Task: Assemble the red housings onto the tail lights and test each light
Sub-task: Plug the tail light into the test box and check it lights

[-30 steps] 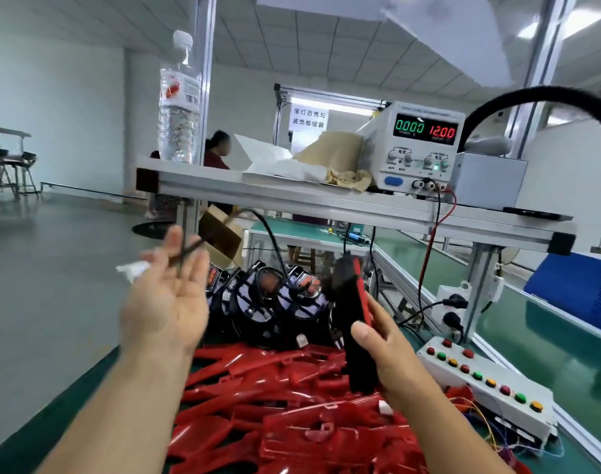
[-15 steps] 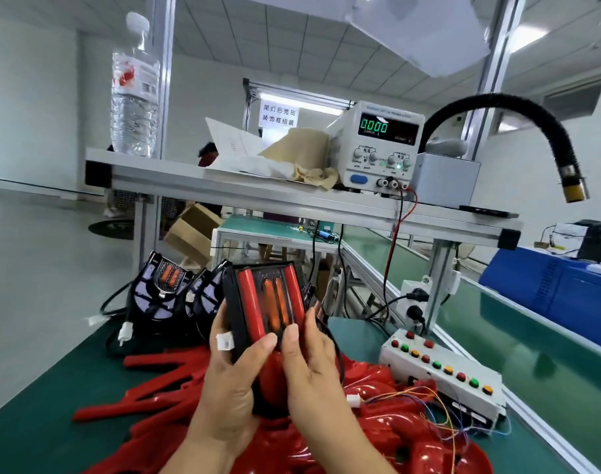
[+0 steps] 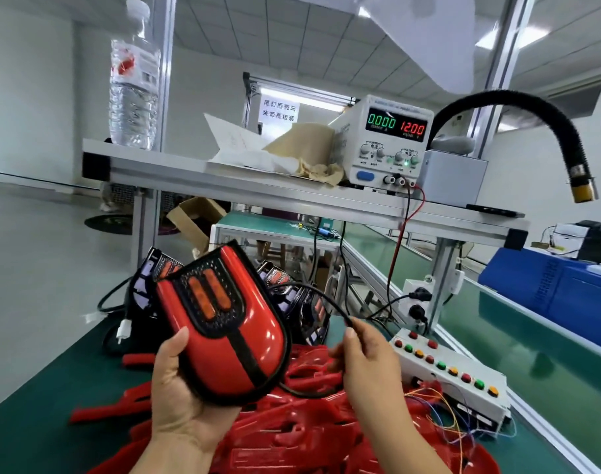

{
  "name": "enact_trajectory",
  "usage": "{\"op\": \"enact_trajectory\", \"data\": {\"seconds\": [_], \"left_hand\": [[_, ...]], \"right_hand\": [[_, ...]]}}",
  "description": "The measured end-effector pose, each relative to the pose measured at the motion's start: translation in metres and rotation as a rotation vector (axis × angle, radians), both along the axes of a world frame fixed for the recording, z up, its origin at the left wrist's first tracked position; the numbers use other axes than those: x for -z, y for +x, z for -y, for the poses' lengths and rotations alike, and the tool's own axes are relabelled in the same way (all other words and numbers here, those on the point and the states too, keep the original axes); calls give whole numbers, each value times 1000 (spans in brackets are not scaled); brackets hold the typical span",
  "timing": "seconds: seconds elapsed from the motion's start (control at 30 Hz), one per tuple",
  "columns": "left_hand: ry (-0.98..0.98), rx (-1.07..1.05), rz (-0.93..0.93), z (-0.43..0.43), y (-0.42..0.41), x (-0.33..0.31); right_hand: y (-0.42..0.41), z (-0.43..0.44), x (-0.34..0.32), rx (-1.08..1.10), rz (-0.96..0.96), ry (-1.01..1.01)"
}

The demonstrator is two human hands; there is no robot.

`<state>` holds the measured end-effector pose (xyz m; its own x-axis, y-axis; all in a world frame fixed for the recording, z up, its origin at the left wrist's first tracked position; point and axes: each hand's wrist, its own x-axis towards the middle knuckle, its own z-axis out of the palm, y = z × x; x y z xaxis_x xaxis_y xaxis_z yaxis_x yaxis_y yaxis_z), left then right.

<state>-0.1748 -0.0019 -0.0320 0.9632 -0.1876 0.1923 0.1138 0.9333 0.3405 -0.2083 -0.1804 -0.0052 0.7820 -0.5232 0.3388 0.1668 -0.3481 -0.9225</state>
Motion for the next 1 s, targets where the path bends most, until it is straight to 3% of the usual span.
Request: {"op": "enact_trajectory", "data": {"seconds": [0.13, 0.3, 0.5, 0.63, 0.77, 1.0], "left_hand": [[88, 176, 46, 19, -15, -1], [253, 185, 122, 18, -13, -5], [393, 54, 142, 20, -9, -10], [618, -138, 118, 21, -7, -17], [720, -180, 151, 18, -9, -31], [696, -41, 145, 40, -43, -32]], "right_hand": [[8, -21, 0, 67, 160, 182], [5, -32, 3, -151, 54, 525], [-18, -18, 1, -282, -119, 346], [-28, -6, 0, -323, -69, 419], [-42, -1, 0, -377, -33, 284], [-66, 15, -7, -229, 73, 592]]}}
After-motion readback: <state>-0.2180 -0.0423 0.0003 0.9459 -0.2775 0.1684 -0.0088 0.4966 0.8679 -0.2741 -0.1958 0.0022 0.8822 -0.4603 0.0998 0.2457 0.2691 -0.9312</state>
